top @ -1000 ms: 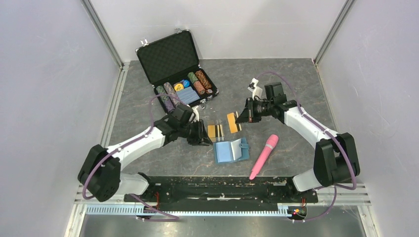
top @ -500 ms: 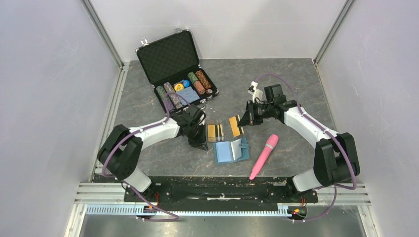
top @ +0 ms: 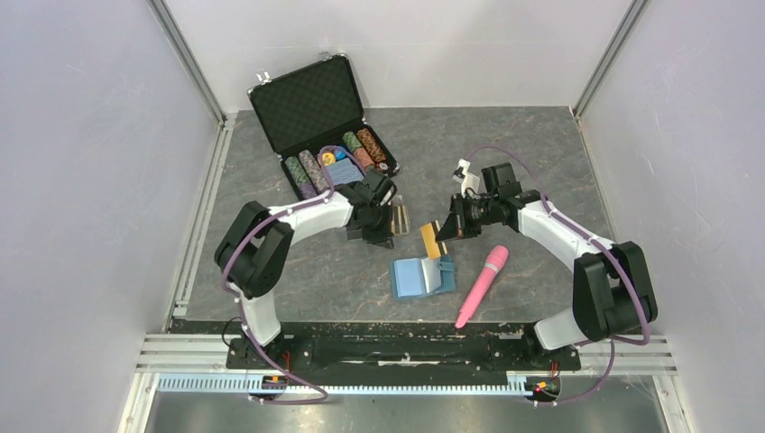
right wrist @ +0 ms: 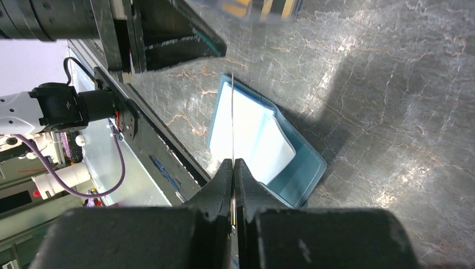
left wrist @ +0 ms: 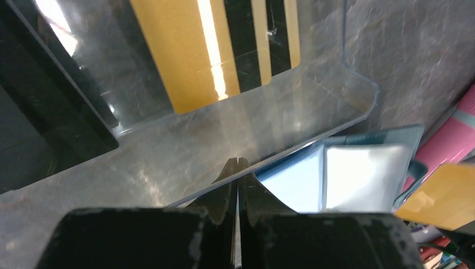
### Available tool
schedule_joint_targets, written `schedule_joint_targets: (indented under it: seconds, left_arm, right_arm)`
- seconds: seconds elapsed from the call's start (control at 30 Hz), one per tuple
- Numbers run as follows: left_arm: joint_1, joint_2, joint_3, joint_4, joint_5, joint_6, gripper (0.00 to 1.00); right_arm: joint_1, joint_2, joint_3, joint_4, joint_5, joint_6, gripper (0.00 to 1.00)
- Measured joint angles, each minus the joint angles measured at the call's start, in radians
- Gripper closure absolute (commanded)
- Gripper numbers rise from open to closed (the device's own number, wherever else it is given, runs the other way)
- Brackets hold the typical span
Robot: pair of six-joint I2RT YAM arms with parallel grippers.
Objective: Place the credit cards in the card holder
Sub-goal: Insert the credit card into the card holder.
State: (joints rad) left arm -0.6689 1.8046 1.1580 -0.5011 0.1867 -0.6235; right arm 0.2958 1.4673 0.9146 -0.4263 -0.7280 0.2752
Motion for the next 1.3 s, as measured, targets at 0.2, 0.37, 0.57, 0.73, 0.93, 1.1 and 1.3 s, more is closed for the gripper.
schedule_joint_targets:
  seconds: [0.2, 0.37, 0.57, 0.73, 0.93, 1.1, 1.3]
  left_arm:
    - [0.000, 0.060, 0.086, 0.002, -0.003, 0.000, 0.90]
    - [0.000, 0.035, 0.055, 0.008, -0.001, 0.000, 0.86]
    - [-0.008, -0.140, -0.128, 0.021, 0.008, -0.020, 0.84]
    - [-0.045, -0.272, -0.280, 0.058, 0.025, -0.077, 0.83]
    - [-0.081, -0.298, -0.388, 0.116, 0.033, -0.152, 0.84]
    - [-0.093, -0.267, -0.390, 0.153, 0.045, -0.174, 0.85]
    - [-0.093, -0.192, -0.357, 0.173, 0.082, -0.179, 0.86]
  right_arm:
    - [-0.001, -0.011, -0.038, 0.003, -0.010, 0.000, 1.00]
    - [0.000, -0.027, -0.071, 0.016, -0.035, 0.007, 1.00]
    - [0.032, -0.042, -0.127, 0.055, -0.045, 0.055, 1.00]
    - [0.072, -0.071, -0.221, 0.125, -0.043, 0.102, 1.00]
    - [0.073, -0.114, -0.359, 0.202, -0.014, 0.159, 1.00]
    - [0.072, -0.118, -0.401, 0.269, 0.012, 0.181, 1.00]
    - [0.072, -0.111, -0.417, 0.352, 0.027, 0.209, 1.00]
